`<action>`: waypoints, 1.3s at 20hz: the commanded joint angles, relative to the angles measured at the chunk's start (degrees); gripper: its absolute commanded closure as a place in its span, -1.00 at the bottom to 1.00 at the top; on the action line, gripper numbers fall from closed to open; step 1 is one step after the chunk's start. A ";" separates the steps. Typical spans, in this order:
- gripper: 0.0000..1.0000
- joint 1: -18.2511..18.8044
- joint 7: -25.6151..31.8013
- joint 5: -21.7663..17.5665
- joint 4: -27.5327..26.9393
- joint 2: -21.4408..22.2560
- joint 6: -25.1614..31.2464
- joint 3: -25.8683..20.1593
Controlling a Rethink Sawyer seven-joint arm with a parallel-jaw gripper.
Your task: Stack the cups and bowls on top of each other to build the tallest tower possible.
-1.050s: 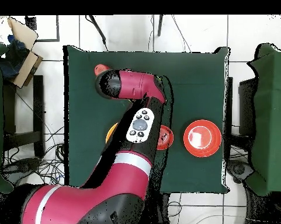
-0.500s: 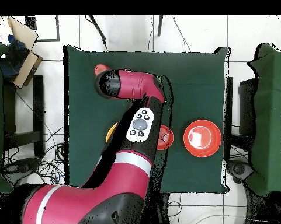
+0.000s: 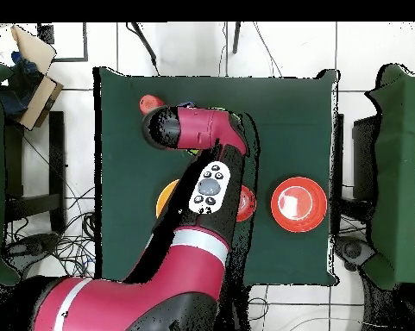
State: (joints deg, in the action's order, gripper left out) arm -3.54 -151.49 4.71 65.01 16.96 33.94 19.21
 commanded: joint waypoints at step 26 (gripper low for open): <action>-1.00 8.75 11.73 -11.98 5.54 0.53 -3.90 -16.57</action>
State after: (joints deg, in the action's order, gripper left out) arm 4.32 -151.48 -2.79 65.21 18.24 32.34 13.36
